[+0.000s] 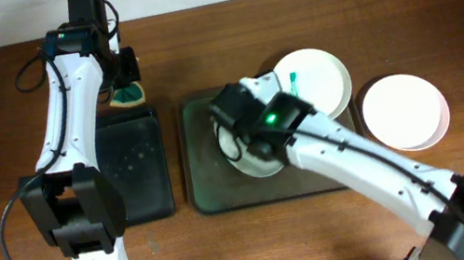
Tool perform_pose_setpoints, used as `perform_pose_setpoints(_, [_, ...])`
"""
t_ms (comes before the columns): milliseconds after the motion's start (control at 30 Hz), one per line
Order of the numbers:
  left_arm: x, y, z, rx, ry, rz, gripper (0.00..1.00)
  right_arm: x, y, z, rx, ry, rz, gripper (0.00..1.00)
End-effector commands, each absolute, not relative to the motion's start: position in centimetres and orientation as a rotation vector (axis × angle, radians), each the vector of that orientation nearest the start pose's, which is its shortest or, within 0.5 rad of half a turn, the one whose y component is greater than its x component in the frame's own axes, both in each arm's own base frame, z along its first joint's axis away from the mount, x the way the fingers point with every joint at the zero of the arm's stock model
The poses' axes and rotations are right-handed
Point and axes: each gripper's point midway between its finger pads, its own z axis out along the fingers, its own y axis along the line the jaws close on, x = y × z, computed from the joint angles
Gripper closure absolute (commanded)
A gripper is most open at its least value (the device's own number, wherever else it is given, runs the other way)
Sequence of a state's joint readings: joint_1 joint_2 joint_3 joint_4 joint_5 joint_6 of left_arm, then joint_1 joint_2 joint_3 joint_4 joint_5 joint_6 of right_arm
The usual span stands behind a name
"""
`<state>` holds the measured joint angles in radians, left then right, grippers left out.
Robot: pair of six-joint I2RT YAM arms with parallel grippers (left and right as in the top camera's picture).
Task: Clean dirty plates on tray and stack at the side
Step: 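Lift the cleaned plate with right gripper and carry it right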
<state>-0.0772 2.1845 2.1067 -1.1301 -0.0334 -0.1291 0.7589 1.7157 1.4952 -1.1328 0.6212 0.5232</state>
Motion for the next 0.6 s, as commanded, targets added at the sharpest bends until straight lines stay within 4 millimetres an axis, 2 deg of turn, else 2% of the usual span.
perform_pose_setpoints(0, [51.0,-3.4,15.0,-0.099,2.751,-0.029,1.00,33.7,17.4,22.4,-0.196,2.273,-0.670,0.96])
perform_pose_setpoints(133, [51.1,-3.4,15.0,-0.100,2.751,-0.029,1.00,32.9,18.6,26.1,-0.231,2.031,-0.811,0.96])
perform_pose_setpoints(267, [51.1,-3.4,15.0,-0.100,2.751,-0.029,1.00,31.8,19.8,28.8,-0.253,1.860,-0.887,0.96])
perform_pose_setpoints(467, [51.1,-3.4,15.0,-0.100,2.751,-0.028,1.00,30.5,21.0,31.5,-0.254,1.695,-0.939,0.96])
perform_pose_setpoints(567, [51.1,-3.4,15.0,-0.100,2.751,-0.028,1.00,30.3,21.2,31.8,-0.254,1.677,-0.942,0.96])
